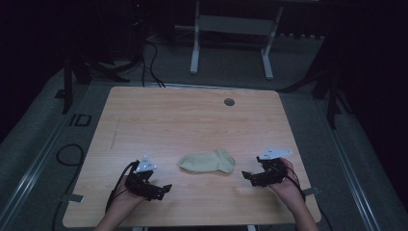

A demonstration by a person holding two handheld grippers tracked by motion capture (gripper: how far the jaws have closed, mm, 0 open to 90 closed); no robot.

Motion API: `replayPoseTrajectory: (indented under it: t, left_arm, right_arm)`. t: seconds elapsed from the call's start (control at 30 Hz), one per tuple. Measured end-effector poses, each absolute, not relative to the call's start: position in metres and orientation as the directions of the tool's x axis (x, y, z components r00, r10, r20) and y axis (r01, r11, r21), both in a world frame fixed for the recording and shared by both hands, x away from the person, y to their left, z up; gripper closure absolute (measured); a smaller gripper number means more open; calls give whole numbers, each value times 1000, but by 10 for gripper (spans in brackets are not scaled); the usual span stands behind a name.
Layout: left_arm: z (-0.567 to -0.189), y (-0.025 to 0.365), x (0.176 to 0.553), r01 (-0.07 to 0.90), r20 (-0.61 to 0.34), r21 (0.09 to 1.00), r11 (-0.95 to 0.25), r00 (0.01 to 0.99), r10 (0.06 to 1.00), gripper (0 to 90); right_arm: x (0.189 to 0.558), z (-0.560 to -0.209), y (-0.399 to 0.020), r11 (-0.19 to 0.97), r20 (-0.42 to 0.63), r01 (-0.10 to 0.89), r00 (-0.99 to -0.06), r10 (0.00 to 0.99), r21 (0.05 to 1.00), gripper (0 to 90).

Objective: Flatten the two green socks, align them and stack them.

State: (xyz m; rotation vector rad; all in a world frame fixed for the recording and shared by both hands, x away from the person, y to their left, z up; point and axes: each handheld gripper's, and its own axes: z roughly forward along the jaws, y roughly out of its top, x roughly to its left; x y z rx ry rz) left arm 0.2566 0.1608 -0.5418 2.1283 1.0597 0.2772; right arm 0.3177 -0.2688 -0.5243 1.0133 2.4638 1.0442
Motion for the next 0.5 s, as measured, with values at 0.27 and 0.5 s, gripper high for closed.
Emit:
replayPoseTrajectory:
  t: [0.27,0.5]
  left_arm:
    - [-552,185,237,610,-122,702,-368,612,782,20]
    - [-556,205,224,600,-120,735,-316,573,810,20]
  right_arm:
    - [301,-528,-291,472,-23,468,-692,721,747,109]
    - [287,-533,-313,416,-10,486,-641,768,768,109]
